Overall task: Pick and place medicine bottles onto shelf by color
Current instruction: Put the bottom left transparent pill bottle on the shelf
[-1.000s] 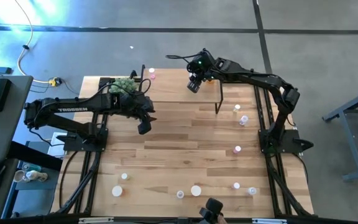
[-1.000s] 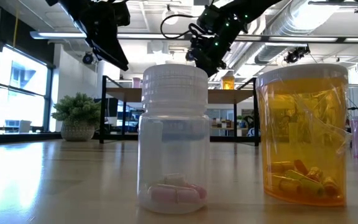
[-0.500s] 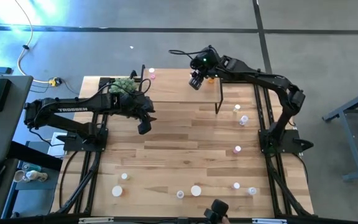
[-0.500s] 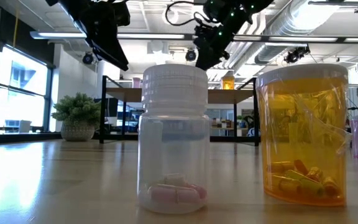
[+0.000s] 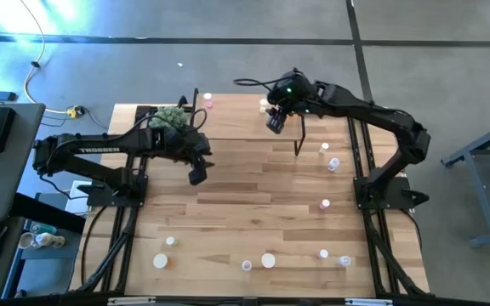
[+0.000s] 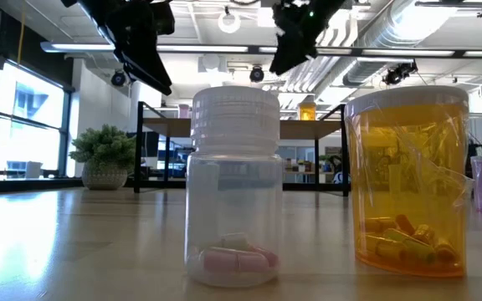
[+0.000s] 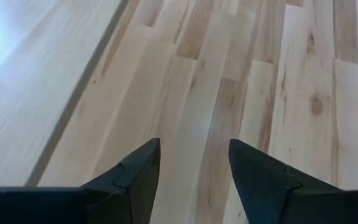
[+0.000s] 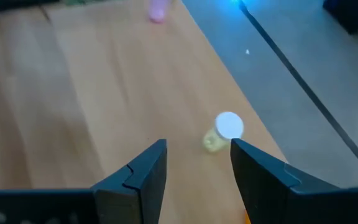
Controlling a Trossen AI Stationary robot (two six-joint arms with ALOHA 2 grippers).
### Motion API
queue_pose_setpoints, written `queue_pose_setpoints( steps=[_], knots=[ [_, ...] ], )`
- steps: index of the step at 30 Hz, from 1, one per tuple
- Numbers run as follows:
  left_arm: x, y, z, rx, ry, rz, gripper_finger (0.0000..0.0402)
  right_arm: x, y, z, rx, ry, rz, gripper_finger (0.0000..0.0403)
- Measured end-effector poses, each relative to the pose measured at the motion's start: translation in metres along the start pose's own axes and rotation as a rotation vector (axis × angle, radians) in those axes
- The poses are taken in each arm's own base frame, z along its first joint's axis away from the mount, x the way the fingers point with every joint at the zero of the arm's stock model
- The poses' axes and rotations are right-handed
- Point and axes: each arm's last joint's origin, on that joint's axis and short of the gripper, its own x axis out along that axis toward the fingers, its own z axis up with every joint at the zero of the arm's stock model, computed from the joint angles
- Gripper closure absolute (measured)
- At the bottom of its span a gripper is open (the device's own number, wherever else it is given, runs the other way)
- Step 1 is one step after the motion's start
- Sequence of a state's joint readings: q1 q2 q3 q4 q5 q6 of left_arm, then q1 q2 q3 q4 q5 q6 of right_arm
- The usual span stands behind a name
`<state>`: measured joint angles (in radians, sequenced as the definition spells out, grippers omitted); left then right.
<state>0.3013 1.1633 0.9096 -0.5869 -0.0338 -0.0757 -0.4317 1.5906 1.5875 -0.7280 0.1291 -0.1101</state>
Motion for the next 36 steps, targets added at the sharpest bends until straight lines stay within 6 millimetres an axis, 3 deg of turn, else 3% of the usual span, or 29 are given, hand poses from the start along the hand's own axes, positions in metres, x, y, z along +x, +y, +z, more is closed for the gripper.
queue_pose_setpoints(
  steps=[6,14,25,36],
  knots=[
    [0.003,-0.014,0.001,0.095,-0.010,-0.093,0.0191,-0.037,0.011,0.005,-0.013,-0.086,-0.016,0.0233],
    [0.017,-0.054,0.005,0.203,-0.061,-0.261,0.0186,-0.076,0.022,0.002,0.035,-0.131,0.012,0.0233],
    [0.031,-0.111,-0.005,0.335,-0.074,-0.383,0.0186,-0.088,0.072,-0.013,0.011,-0.007,0.133,0.0233],
    [0.044,-0.159,-0.020,0.433,-0.099,-0.491,0.0186,-0.108,0.138,-0.039,0.006,-0.011,0.060,0.0233]
  ],
)
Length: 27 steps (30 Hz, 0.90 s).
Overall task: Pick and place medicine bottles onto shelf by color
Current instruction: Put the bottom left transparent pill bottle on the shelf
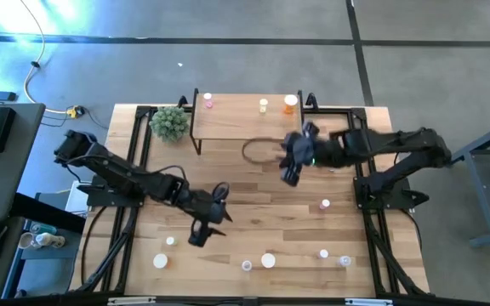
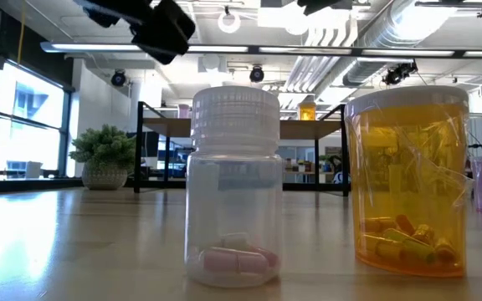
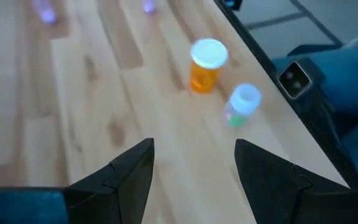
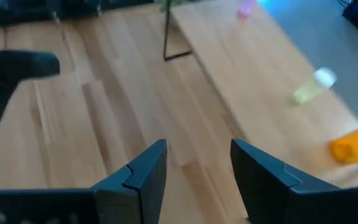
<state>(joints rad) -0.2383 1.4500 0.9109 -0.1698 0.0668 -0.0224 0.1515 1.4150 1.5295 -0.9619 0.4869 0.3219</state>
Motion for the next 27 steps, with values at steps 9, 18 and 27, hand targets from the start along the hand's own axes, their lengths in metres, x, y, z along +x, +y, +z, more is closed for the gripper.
queue_pose_setpoints(
  steps=[9,18,27],
  knots=[
    [0.015,-0.017,-0.004,0.063,0.011,-0.043,0.0185,0.010,0.048,-0.045,0.056,0.003,0.026,0.0233],
    [0.018,-0.019,-0.001,0.078,-0.029,-0.053,0.0148,0.012,0.081,-0.091,0.106,-0.057,-0.007,0.0233],
    [0.038,-0.035,0.000,0.161,-0.098,-0.073,0.0123,0.013,0.096,-0.113,0.203,-0.109,0.020,0.0233]
  ],
)
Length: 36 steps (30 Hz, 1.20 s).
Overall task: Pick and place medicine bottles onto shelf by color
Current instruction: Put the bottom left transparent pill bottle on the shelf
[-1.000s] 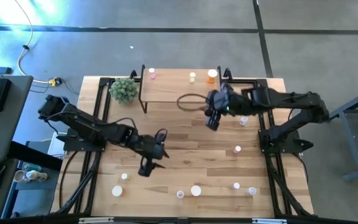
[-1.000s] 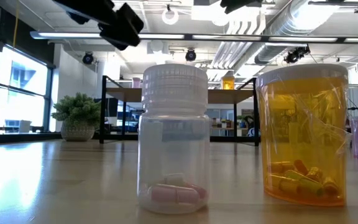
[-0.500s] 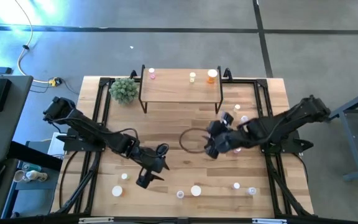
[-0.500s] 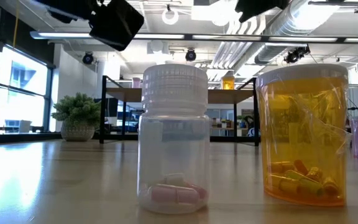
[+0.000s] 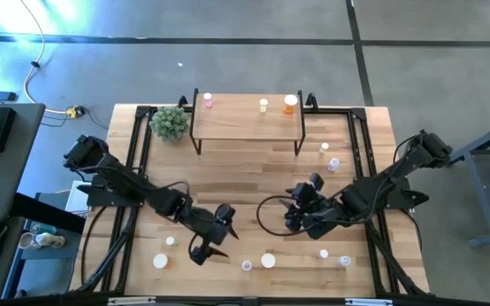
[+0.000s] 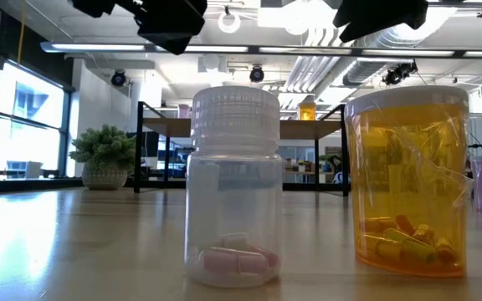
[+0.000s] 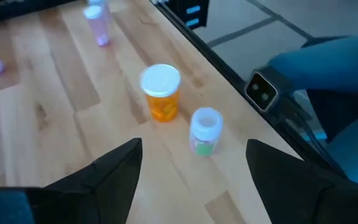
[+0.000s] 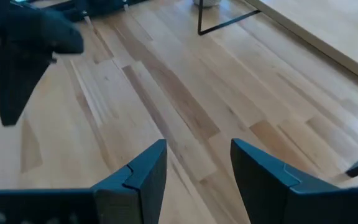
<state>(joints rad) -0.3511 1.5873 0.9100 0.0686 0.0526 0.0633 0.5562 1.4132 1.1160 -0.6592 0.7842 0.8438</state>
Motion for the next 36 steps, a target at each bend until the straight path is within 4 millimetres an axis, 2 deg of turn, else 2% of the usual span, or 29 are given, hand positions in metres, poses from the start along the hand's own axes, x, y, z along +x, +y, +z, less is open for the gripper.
queue_pose_setpoints(
  steps=[10,21,36],
  knots=[
    [0.035,-0.015,-0.009,0.048,-0.045,0.008,0.0123,-0.003,0.006,0.001,0.020,-0.023,0.038,0.0233],
    [0.071,-0.020,-0.012,0.055,0.001,-0.010,0.0123,-0.003,0.006,0.001,0.020,-0.023,0.039,0.0233],
    [0.093,-0.020,-0.022,0.002,0.037,-0.015,0.0123,-0.003,0.006,0.001,0.019,-0.023,0.040,0.0233]
  ],
)
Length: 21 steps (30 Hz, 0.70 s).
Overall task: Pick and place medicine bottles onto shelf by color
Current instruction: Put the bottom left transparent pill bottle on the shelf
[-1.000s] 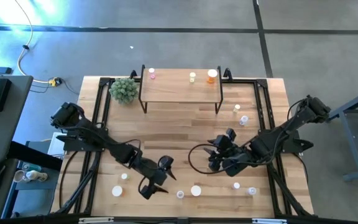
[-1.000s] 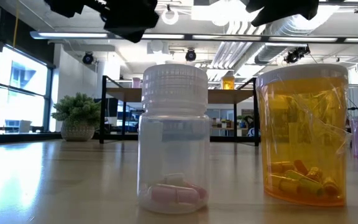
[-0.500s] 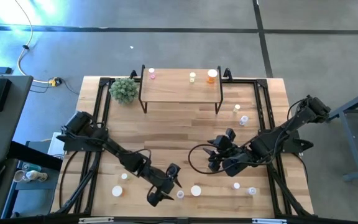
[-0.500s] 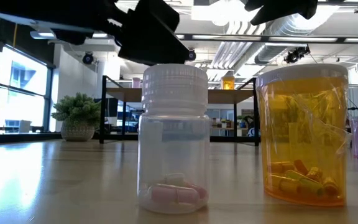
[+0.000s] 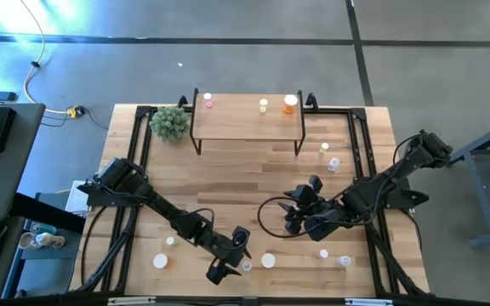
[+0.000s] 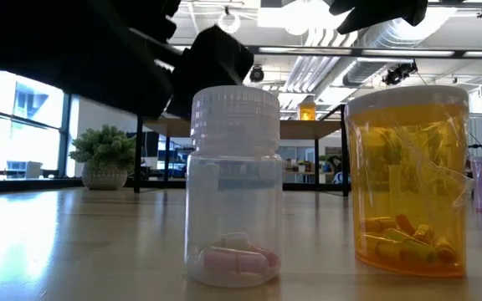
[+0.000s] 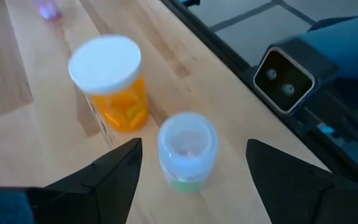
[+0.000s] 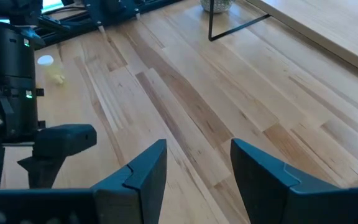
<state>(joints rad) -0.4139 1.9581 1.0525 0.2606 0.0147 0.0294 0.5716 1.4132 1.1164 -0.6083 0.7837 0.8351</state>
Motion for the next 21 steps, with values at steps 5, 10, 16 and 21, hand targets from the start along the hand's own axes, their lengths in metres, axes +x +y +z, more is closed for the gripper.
queue_pose_setpoints(
  steps=[5,10,16,21],
  knots=[
    [0.004,0.000,0.001,-0.025,-0.043,-0.003,0.0123,0.000,0.000,0.000,-0.004,0.000,0.000,0.0233],
    [0.012,0.000,-0.004,-0.044,-0.060,0.002,0.0123,0.000,0.000,0.000,-0.004,0.000,0.000,0.0233],
    [0.014,0.001,-0.005,-0.069,-0.058,0.037,0.0126,0.000,0.000,0.000,0.000,-0.002,0.002,0.0233],
    [0.014,0.001,-0.006,-0.071,-0.056,0.043,0.0152,0.000,0.000,0.001,0.000,-0.002,0.002,0.0233]
  ],
)
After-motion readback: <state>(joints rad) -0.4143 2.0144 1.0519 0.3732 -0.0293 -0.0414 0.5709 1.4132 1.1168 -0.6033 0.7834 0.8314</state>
